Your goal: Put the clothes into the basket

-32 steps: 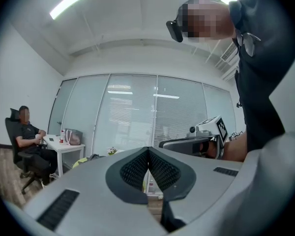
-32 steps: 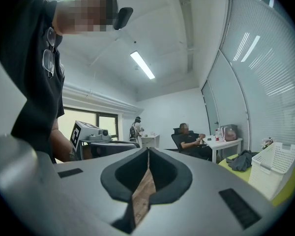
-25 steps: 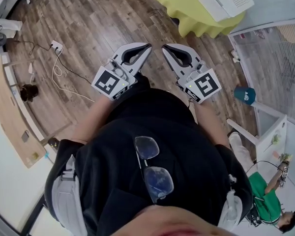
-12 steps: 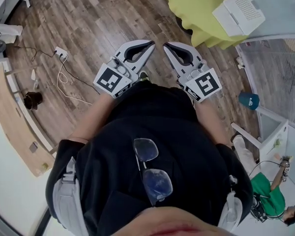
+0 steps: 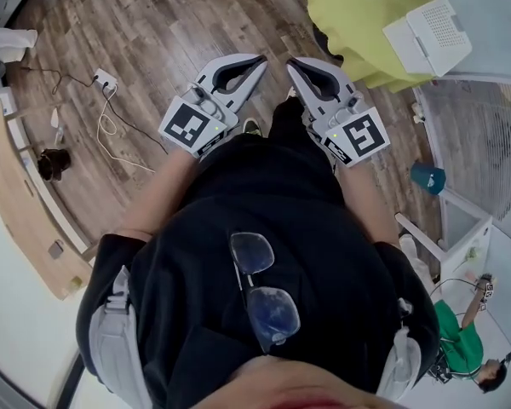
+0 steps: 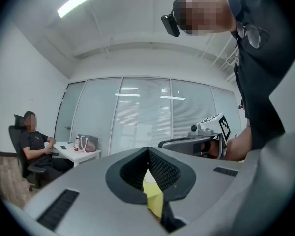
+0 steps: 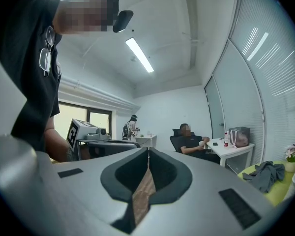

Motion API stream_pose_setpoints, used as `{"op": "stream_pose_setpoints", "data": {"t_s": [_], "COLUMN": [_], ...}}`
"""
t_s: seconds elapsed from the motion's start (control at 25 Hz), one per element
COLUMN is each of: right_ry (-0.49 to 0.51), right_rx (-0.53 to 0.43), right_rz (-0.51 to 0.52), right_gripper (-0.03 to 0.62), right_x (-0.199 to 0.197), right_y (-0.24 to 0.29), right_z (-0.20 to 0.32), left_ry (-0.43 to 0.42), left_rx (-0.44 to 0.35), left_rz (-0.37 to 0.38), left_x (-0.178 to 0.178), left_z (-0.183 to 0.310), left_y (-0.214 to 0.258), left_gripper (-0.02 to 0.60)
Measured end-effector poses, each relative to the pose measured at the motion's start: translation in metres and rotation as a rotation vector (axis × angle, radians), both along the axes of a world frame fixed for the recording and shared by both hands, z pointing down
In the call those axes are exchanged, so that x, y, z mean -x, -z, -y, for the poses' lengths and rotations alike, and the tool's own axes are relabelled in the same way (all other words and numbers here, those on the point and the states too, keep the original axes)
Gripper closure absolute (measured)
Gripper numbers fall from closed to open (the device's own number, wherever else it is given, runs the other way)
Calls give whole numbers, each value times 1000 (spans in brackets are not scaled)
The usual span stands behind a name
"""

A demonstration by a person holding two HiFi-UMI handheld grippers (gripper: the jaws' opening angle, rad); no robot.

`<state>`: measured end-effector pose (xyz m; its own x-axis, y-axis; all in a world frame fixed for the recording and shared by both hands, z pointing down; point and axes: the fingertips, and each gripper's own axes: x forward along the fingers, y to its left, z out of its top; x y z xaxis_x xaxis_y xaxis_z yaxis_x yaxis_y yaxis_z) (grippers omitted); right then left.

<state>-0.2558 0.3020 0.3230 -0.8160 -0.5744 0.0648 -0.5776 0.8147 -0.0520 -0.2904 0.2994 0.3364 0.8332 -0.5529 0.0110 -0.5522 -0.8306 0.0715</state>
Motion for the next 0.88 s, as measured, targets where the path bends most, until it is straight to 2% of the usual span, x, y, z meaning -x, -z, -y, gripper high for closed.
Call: {"op": "stream_pose_setpoints", "data": {"t_s": [0.4, 0.6, 0.88], "right_ry": [43, 65, 81], "right_rx": [-2, -11, -11], "right_rz": [29, 45, 71], "right_gripper": [566, 566, 568], "right_x": [2, -8, -28], "right_y": [-5, -5, -2], "right_z": [73, 126, 194], "left_ry": [58, 88, 88], "left_rx": [-1, -2, 8], "left_rz": [33, 39, 79], "left_x": [2, -12, -31], "left_z": [70, 124, 190], "left_y": [-4, -3, -2], "left_gripper": [572, 572, 571]}}
